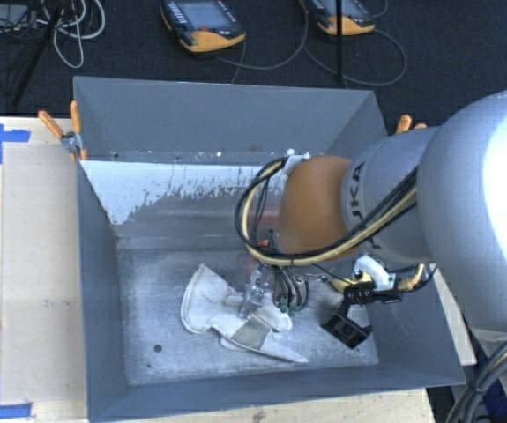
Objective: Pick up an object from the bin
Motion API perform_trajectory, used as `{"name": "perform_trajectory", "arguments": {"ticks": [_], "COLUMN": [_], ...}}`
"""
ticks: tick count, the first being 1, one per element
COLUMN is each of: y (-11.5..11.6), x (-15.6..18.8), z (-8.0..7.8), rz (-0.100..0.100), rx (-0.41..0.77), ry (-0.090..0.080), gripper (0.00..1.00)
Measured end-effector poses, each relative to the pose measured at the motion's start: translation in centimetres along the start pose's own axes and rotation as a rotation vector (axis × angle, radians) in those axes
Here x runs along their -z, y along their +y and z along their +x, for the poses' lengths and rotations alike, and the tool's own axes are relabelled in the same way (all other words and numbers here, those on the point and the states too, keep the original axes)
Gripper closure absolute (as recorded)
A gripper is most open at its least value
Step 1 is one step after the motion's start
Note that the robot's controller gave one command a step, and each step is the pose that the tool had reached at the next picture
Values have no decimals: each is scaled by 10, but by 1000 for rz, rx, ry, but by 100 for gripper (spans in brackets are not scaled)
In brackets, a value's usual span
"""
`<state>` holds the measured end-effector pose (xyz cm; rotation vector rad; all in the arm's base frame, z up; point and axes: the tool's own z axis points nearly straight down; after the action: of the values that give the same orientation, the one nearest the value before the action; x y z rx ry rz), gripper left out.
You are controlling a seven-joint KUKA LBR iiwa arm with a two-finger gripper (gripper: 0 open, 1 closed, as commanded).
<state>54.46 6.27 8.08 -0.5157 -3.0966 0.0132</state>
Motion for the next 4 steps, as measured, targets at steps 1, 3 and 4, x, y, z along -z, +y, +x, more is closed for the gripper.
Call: {"name": "perform_trajectory", "arguments": {"ticks": [1, 3, 4], "y": [7, 9, 10], "x": [-1, 11, 20], "z": [1, 2, 2], "rz": [1, -5, -7], "rx": [-40, -30, -32], "ry": [-3, -5, -3], "gripper": [100, 100, 100]}}
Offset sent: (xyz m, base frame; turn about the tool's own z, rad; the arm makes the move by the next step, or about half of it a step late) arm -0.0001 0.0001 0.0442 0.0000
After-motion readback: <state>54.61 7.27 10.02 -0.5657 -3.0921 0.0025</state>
